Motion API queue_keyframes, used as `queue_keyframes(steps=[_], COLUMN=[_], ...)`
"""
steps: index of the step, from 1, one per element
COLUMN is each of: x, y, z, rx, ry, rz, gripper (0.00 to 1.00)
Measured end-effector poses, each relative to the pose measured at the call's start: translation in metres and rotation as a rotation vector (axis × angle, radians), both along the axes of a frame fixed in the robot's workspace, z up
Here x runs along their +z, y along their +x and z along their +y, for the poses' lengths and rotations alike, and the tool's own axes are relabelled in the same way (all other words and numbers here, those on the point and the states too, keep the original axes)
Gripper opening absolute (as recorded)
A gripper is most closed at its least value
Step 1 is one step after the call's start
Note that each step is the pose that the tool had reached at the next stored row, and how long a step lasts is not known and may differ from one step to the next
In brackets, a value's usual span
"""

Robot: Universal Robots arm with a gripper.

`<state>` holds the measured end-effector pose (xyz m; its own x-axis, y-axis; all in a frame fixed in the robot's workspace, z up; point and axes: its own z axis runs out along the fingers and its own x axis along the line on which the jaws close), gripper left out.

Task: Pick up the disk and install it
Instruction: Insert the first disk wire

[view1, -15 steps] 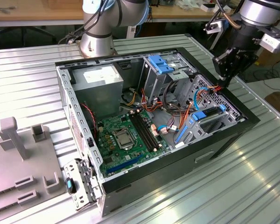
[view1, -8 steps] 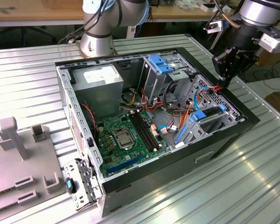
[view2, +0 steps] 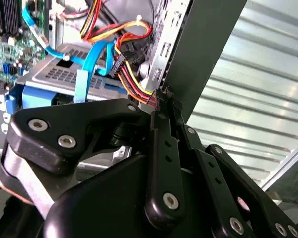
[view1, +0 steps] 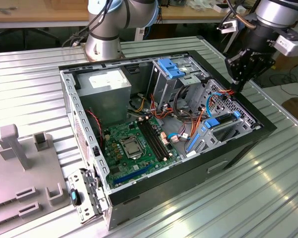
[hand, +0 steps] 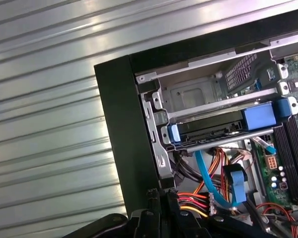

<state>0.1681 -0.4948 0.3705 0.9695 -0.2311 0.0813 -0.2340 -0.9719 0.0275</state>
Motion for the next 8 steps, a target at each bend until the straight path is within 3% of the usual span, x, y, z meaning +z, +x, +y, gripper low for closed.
queue_keyframes(steps=[2, 8], x=[0.001, 0.0028], y=[-0.0001, -0.0001], z=[0.0, -0.0005], rx=[0.0, -0.008], ry=[0.0202, 0.0225], rz=[0.0001, -0.0002], gripper=[0.17, 0.17])
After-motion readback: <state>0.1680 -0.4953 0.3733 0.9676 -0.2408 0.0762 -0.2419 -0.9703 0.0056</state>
